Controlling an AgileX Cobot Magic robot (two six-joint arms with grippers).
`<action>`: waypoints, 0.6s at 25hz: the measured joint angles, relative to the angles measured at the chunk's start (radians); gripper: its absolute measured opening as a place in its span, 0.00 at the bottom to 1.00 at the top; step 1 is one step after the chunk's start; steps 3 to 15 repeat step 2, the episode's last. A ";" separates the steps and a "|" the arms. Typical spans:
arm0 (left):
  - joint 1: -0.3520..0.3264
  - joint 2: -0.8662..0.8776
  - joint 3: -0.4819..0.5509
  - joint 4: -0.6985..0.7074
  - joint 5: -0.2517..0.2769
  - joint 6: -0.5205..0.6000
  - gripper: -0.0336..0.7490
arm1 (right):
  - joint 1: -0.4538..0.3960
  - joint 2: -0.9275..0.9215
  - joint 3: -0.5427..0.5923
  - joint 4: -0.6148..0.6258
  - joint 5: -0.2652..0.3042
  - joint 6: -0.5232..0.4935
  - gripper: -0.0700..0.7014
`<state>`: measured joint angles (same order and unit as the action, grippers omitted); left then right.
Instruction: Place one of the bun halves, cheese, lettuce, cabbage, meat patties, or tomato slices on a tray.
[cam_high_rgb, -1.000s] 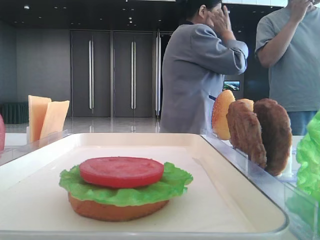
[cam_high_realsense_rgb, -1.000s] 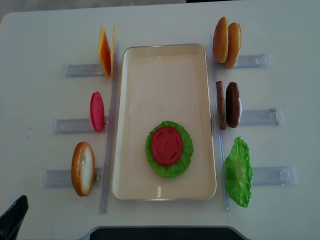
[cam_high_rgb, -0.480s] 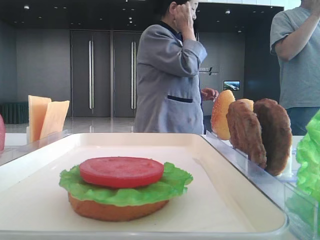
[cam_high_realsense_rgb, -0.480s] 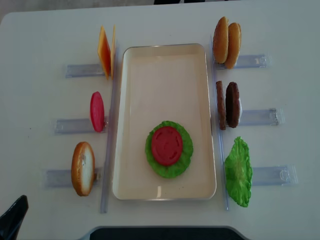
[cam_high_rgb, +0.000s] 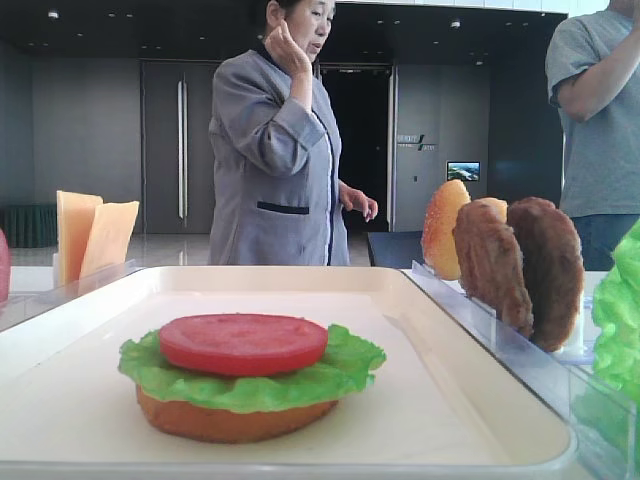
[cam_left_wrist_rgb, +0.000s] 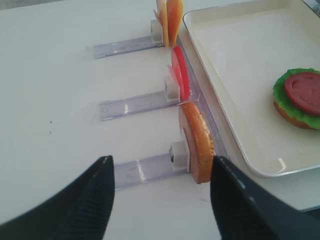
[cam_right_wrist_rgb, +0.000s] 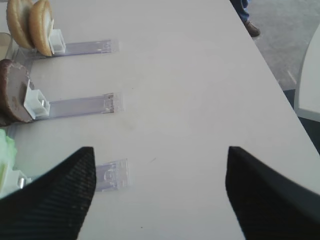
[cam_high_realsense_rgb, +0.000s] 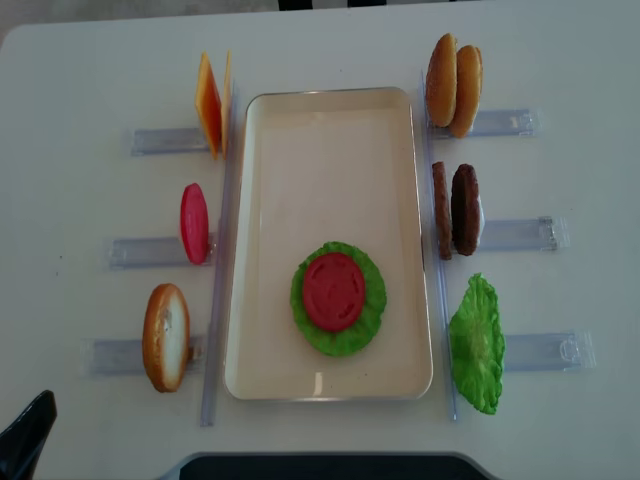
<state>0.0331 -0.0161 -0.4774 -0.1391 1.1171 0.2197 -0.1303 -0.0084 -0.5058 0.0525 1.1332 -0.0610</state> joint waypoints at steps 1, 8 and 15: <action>0.000 0.000 0.000 0.000 0.000 0.000 0.64 | 0.000 0.000 0.000 0.000 0.000 0.000 0.76; 0.000 0.000 0.000 0.000 0.000 0.000 0.64 | 0.000 0.000 0.000 0.000 0.000 0.000 0.76; 0.000 0.000 0.000 0.000 0.000 0.000 0.64 | 0.000 0.000 0.000 0.000 0.000 0.000 0.76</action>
